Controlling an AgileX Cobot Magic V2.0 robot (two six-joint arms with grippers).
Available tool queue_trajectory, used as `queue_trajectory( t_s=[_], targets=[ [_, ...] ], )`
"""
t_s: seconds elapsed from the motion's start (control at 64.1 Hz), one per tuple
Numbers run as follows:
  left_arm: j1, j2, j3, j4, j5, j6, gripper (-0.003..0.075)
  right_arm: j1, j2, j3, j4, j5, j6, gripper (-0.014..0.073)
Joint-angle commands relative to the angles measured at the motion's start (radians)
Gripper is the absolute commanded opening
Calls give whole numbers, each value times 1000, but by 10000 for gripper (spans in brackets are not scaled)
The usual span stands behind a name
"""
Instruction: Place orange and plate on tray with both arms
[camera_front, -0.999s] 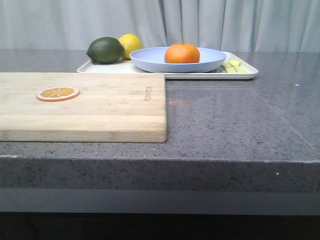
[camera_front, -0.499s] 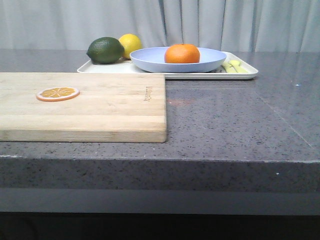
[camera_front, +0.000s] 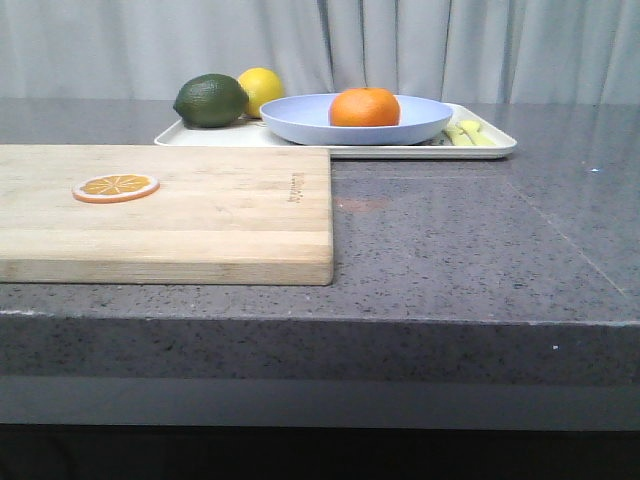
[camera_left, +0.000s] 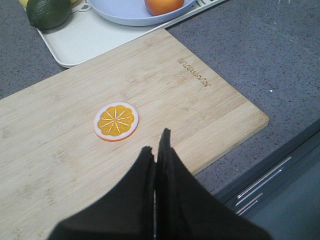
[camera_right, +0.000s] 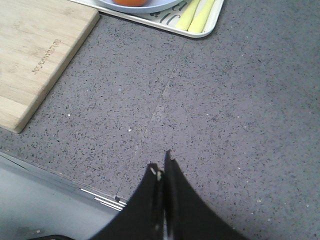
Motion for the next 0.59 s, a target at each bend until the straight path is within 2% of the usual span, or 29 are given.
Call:
queue_trajectory(
  t_s=[0.0, 0.156, 0.25, 0.406, 0.577],
  targets=[
    [2, -2, -26, -4, -70, 0, -20, -1, -2, -25, 10, -58, -4, -66],
    [1, -19, -12, -7, -80, 0, -20, -1, -2, -25, 10, -58, -4, -66],
    [42, -71, 26, -2, -94, 0, -20, -1, -2, -25, 10, -58, -4, -66],
    [194, -232, 184, -101, -231, 0, -20, -1, -2, -25, 10, -58, -4, -66],
    [375, -467, 437, -182, -418, 0, -20, -1, -2, -25, 10, -58, -4, -66]
  ],
)
